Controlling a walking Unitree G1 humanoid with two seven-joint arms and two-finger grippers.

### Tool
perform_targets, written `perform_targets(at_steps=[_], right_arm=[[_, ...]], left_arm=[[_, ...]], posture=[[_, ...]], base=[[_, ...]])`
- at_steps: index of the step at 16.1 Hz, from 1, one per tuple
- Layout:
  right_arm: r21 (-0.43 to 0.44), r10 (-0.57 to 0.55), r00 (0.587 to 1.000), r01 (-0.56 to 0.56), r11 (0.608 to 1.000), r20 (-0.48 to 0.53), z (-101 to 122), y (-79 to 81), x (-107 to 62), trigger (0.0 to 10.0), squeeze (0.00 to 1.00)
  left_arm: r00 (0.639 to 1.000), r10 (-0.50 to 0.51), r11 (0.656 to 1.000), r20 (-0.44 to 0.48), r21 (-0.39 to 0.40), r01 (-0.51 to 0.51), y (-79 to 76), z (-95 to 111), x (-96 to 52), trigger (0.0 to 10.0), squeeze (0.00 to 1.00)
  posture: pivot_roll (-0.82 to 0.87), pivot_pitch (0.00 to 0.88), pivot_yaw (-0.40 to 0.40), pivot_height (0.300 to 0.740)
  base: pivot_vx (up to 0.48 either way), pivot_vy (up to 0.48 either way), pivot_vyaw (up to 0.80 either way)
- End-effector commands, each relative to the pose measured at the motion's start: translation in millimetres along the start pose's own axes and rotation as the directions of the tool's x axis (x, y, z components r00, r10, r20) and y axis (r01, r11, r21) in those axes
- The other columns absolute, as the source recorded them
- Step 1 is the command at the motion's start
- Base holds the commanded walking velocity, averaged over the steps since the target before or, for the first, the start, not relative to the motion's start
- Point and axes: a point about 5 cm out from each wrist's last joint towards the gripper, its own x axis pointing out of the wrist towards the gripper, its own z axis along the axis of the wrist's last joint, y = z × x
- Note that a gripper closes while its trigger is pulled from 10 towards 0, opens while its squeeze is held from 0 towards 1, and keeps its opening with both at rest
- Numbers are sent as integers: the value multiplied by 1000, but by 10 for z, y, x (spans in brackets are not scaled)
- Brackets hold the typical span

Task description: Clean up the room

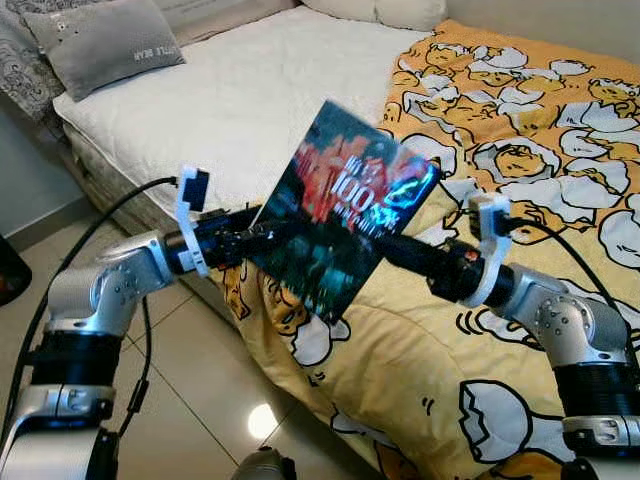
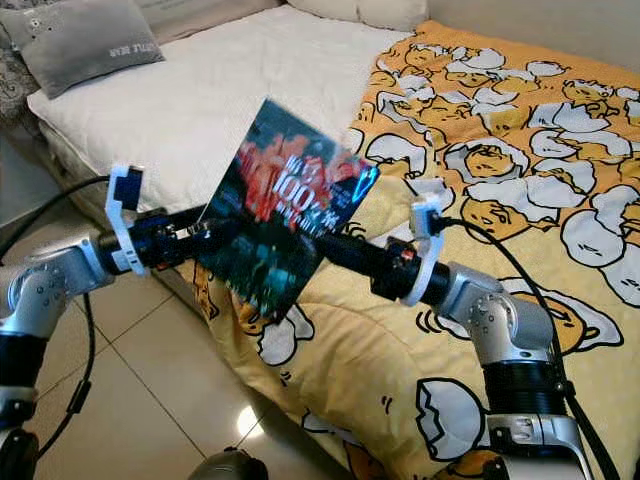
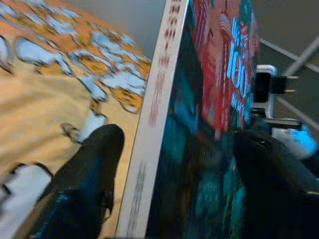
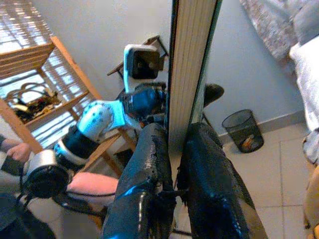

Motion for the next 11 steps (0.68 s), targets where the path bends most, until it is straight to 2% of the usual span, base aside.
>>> perform_targets(at_steps=[1,4,8,11], right_arm=[[-29,68,998,-68,997,0,63,91,16,0,0],[-25,55,997,-56,998,-49,26,67,-43,0,0],[-30,58,995,-60,998,-78,46,68,-74,0,0],[-34,77,992,-81,996,-100,57,92,-76,0,0]], left_arm=[[1000,-21,1000,-18,-6,21,-20,60,-11,0,0],[997,-44,999,-59,15,45,-47,105,-69,0,0],[991,-91,995,-93,-38,88,-72,115,-155,0,0],[984,-116,992,-133,-68,108,-94,59,-155,0,0]], posture=[[11,0,77,740],[16,0,88,740],[14,0,89,740],[10,0,89,740]], base=[[0,0,0],[0,0,0],[0,0,0],[0,0,0]])
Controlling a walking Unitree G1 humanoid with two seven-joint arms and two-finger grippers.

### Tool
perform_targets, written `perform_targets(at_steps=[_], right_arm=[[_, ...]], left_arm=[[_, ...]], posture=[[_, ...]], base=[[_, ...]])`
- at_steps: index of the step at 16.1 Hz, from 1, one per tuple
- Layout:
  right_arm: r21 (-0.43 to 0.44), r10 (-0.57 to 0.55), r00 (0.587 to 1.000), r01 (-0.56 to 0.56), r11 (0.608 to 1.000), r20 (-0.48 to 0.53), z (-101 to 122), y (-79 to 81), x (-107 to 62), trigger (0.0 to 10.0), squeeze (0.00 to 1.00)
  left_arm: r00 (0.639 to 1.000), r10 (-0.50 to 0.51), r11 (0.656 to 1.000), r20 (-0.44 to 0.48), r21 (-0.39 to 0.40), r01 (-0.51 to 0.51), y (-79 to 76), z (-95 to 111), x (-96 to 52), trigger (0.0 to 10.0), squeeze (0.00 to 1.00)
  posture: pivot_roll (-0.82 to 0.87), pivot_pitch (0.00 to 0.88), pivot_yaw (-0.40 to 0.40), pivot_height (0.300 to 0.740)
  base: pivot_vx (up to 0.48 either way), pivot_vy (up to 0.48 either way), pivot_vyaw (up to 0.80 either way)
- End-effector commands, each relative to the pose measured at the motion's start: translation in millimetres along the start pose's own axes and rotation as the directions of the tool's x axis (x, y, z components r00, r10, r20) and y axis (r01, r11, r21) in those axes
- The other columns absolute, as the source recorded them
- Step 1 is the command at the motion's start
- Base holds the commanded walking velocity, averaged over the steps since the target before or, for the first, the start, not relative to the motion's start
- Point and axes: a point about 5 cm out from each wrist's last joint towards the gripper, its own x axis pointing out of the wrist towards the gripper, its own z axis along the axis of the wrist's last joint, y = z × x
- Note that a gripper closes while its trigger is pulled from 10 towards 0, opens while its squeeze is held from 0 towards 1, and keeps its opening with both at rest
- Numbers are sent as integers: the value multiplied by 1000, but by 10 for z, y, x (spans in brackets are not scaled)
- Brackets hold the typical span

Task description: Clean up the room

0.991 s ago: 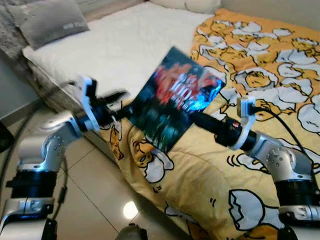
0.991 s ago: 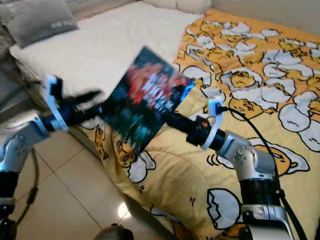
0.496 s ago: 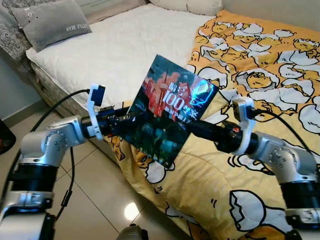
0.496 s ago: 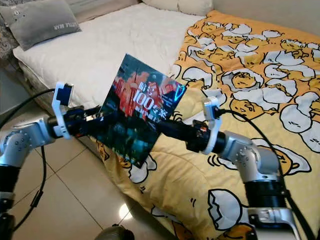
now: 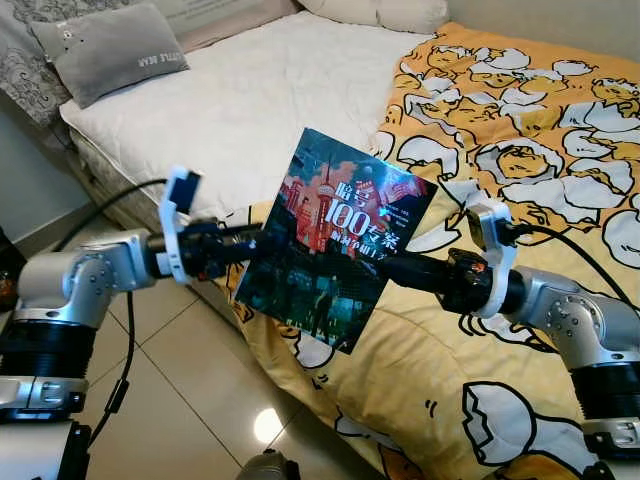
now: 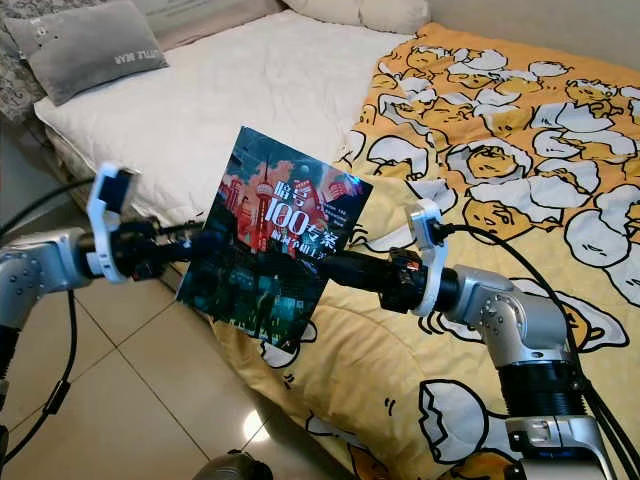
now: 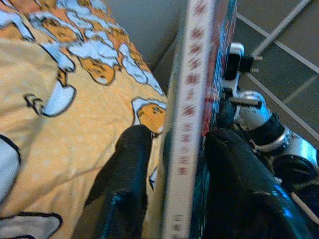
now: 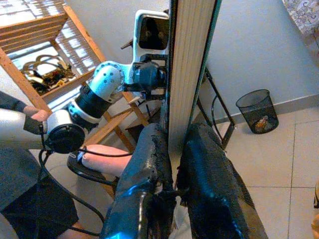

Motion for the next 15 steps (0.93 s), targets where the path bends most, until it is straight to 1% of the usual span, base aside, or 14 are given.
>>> perform_targets(at_steps=[1,4,8,12,13,14,15], right_arm=[[-36,52,999,-52,998,-10,59,62,41,0,0],[-42,60,998,-61,997,-12,80,81,42,0,0],[-46,65,998,-66,997,-17,78,92,43,0,0],[-58,43,999,-43,997,0,103,92,35,0,0],[-42,19,999,-17,999,31,118,82,31,8157,0],[-39,-21,998,23,999,55,118,67,12,10000,318],[-46,-56,997,59,997,62,111,47,6,10000,682]], left_arm=[[999,4,1000,-40,6,-3,-18,-15,-12,0,0],[998,-4,1000,-59,-8,4,-19,-33,-28,0,0],[997,-6,1000,-72,-4,5,-15,-48,-41,0,0],[1000,1,999,-12,49,-1,-67,-22,-27,0,0],[1000,18,997,14,72,-19,-87,-24,-24,0,0],[997,55,993,49,99,-60,-105,-31,-20,0,0],[996,68,992,60,107,-74,-109,-30,-18,0,0]], posture=[[8,0,89,740],[4,0,92,740],[-3,0,92,740],[-10,0,98,740],[-15,0,100,740],[-18,0,101,740],[-18,0,101,740]], base=[[0,0,0],[0,0,0],[0,0,0],[0,0,0],[0,0,0],[0,0,0],[0,0,0]])
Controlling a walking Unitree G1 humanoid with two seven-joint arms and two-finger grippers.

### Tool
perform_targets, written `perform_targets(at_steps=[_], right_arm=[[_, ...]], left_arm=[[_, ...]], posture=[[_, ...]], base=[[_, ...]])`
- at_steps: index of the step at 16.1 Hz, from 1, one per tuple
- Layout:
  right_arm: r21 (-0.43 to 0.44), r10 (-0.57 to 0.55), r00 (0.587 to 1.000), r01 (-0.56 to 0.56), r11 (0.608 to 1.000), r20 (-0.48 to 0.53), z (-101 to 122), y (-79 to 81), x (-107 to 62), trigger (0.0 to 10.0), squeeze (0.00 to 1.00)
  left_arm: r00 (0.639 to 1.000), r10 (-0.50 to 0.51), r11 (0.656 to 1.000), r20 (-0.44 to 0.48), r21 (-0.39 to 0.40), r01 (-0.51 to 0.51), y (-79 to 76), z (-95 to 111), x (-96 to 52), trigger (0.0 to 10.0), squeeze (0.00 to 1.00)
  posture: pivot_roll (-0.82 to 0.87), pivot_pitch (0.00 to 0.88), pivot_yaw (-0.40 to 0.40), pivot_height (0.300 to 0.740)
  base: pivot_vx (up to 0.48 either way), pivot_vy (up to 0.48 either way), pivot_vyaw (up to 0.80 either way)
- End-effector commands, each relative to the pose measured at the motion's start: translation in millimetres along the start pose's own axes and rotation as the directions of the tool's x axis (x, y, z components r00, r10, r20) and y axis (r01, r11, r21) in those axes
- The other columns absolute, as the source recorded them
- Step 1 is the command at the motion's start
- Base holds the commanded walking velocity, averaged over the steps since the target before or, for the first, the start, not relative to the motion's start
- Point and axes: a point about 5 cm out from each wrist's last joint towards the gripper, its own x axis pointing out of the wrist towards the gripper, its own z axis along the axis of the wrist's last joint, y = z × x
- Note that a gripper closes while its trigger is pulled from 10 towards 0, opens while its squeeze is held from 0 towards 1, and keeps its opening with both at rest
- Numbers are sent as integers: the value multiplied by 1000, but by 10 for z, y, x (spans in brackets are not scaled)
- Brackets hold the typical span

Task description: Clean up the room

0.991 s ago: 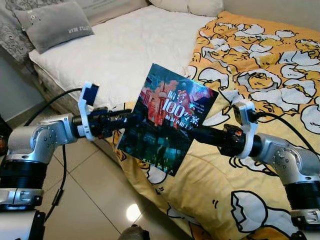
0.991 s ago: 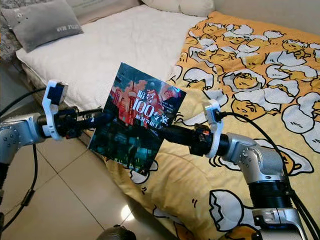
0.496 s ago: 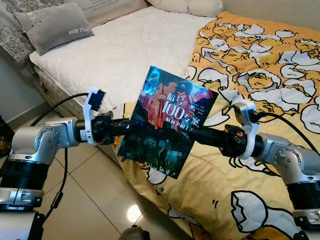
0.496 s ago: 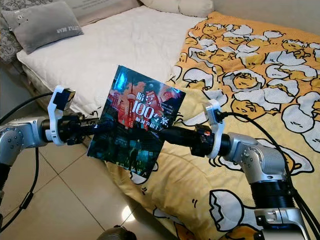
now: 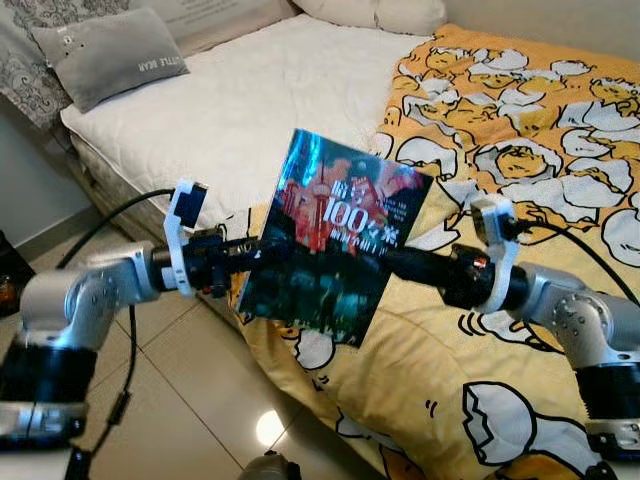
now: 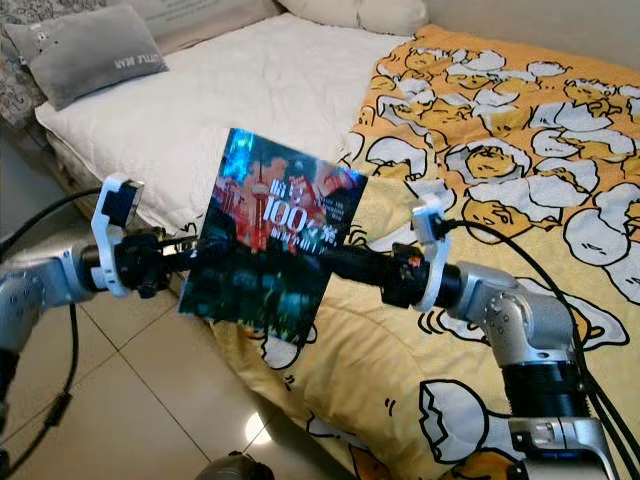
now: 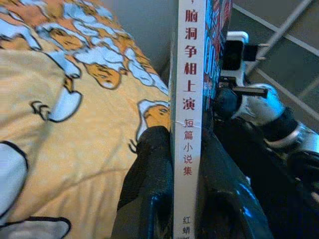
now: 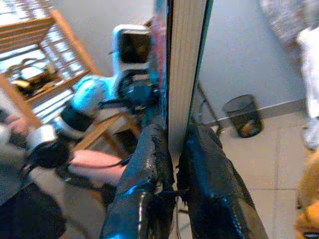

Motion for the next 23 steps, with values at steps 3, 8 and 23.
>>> perform_targets(at_steps=[3,8,23], right_arm=[[-2,-334,931,338,941,148,-52,-239,-153,10000,1000],[101,-660,701,661,744,271,-242,-359,-395,10000,1000],[-5,-919,341,938,347,198,-556,-132,-102,10000,0]], left_arm=[[973,211,968,89,118,-221,19,74,-39,0,0],[854,495,838,162,171,-519,-23,-61,-15,0,0],[420,876,345,238,300,-890,-58,-462,-141,10000,0]], posture=[[-36,0,111,740],[-43,0,80,740],[-3,0,15,740]], base=[[0,0,0],[0,0,0],[0,0,0]])
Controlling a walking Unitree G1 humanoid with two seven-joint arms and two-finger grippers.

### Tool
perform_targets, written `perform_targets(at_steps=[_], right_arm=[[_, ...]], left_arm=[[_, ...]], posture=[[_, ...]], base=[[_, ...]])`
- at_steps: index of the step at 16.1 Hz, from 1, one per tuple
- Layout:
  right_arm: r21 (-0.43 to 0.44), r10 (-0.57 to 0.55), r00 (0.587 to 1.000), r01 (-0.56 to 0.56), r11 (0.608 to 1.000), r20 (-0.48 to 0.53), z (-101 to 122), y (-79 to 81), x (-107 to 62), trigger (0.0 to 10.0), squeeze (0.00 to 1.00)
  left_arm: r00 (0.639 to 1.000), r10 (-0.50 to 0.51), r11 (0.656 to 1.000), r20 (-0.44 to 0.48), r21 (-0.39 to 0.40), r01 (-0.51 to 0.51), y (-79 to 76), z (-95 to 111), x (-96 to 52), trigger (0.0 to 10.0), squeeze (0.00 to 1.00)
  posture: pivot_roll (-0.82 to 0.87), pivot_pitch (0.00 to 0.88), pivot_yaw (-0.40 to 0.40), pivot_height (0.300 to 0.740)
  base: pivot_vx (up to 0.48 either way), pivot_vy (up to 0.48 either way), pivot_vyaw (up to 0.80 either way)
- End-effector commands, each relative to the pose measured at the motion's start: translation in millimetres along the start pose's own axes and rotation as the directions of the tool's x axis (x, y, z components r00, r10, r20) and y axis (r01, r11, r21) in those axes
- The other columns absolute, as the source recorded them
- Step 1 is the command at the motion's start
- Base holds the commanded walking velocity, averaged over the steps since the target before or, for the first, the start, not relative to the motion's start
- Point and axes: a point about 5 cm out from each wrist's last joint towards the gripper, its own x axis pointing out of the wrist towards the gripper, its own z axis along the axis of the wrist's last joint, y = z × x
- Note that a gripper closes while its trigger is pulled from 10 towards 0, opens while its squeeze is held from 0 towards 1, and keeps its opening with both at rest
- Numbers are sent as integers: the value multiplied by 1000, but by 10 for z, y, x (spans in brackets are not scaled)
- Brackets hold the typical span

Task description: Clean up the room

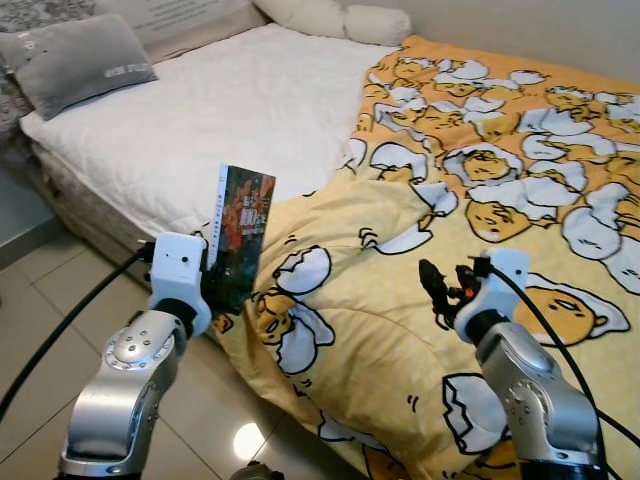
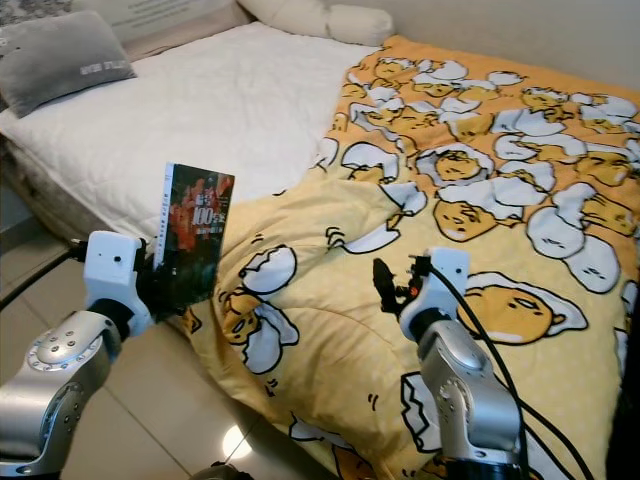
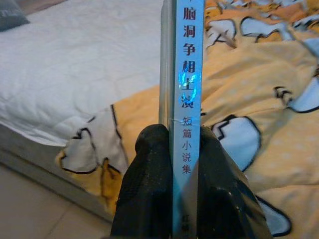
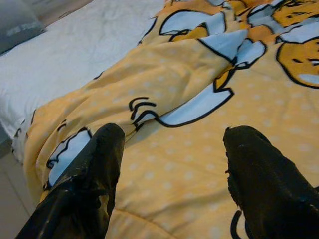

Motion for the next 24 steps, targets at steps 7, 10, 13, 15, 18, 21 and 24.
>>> perform_targets(at_steps=[7,10,13,15,18,21,24], right_arm=[[-11,-17,999,17,1000,-41,-26,107,51,10000,0],[-12,-33,999,33,999,-37,-15,74,42,10000,0],[-21,-43,998,42,999,-49,-46,73,26,10000,0],[-21,-42,998,41,999,-51,-52,75,25,10000,0],[-15,-42,998,42,999,-53,-48,73,33,10000,0],[-12,-33,998,33,999,-58,-65,97,40,10000,0],[-10,-26,998,26,1000,-62,-74,109,40,10000,0]], left_arm=[[999,29,999,20,23,-29,80,108,32,10000,0],[1000,27,1000,12,10,-27,68,87,21,10000,0],[1000,30,999,-1,10,-30,84,78,11,10000,0],[999,33,999,-5,6,-33,86,75,8,10000,0],[1000,18,1000,-2,-23,-18,68,94,12,10000,0],[999,48,999,-2,-23,-48,97,109,19,10000,0],[1000,15,998,-26,-58,-17,79,96,20,10000,0]], posture=[[4,0,16,740],[9,0,11,740],[14,0,11,740],[14,0,11,740],[15,0,12,740],[18,0,11,740],[19,0,7,740]], base=[[0,238,-579],[0,400,-779],[0,414,-777],[0,412,-775],[0,405,-775],[0,401,-777],[0,344,-773]])
